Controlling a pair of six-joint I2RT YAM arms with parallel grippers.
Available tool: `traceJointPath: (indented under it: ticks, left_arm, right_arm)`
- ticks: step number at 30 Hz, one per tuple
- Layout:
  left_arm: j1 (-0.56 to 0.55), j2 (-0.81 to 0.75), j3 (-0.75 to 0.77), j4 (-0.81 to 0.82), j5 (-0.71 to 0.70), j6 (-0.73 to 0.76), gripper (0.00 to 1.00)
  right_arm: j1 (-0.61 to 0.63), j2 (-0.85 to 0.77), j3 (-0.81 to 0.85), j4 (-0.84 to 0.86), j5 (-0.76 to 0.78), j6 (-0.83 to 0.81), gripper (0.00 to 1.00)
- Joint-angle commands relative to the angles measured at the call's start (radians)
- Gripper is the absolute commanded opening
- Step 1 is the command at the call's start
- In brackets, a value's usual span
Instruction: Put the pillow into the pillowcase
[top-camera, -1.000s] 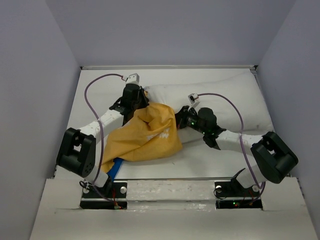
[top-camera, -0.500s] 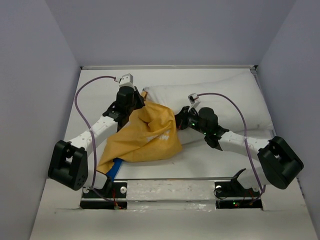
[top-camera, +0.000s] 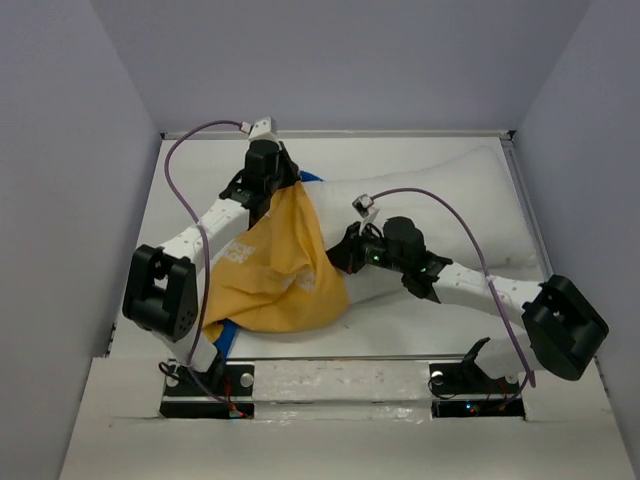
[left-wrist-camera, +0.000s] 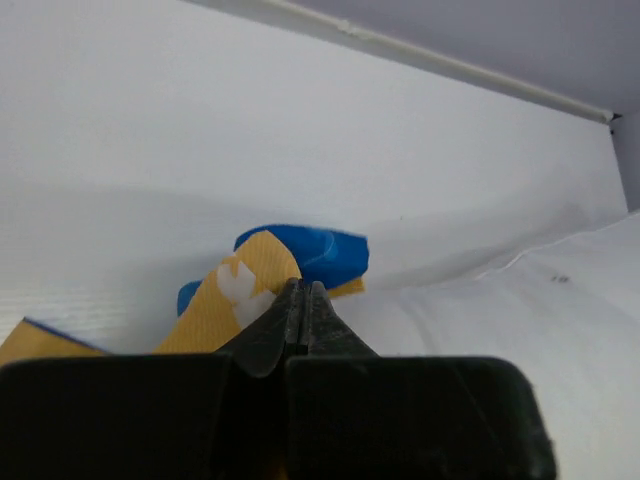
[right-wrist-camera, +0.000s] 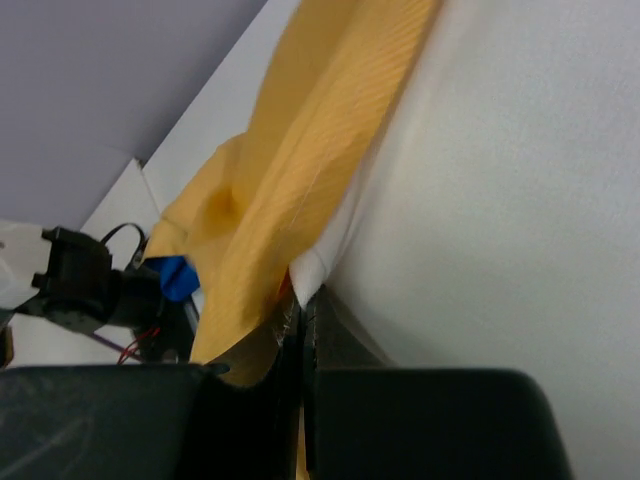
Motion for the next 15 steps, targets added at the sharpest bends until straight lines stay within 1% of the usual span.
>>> traceJointPath:
  ticks: [1,6,8,9,10,11,12,13,14,15]
  left_arm:
    - [0.005,0.033,0.194,0.071,0.041,0.022,0.0]
    - [0.006,0.094,0.35,0.005,0.07,0.048,0.0]
    - [0.002,0.101,0.367,0.002,0.093,0.042,0.0]
    - [-0.004,0.101,0.378,-0.002,0.127,0.03,0.0]
    - [-0.026,0.101,0.383,0.0,0.141,0.022,0.0]
    - [-0.044,0.111,0.401,-0.003,0.173,0.019,0.0]
    - [-0.093,0.12,0.42,-0.015,0.187,0.025,0.0]
    - [-0.121,0.133,0.436,-0.029,0.191,0.031,0.0]
    - [-0.148,0.15,0.453,-0.056,0.197,0.042,0.0]
    - [-0.173,0.156,0.482,-0.069,0.204,0.048,0.0]
  right_arm:
    - [0.098,-0.029,0.038,-0.078,-0.183,-0.028,0.0]
    - [0.12,-0.056,0.047,-0.135,-0.244,-0.026,0.0]
    - [0.12,-0.055,0.054,-0.15,-0.258,-0.029,0.0]
    - [0.12,-0.047,0.061,-0.148,-0.266,-0.034,0.0]
    - [0.12,-0.036,0.071,-0.144,-0.269,-0.041,0.0]
    - [0.12,0.0,0.074,-0.103,-0.257,-0.04,0.0]
    - [0.12,0.02,0.076,-0.064,-0.239,-0.022,0.0]
    - [0.12,0.04,0.08,0.015,-0.219,-0.008,0.0]
    - [0.12,0.069,0.082,0.055,-0.185,0.007,0.0]
    - [0.12,0.076,0.079,0.098,-0.085,0.027,0.0]
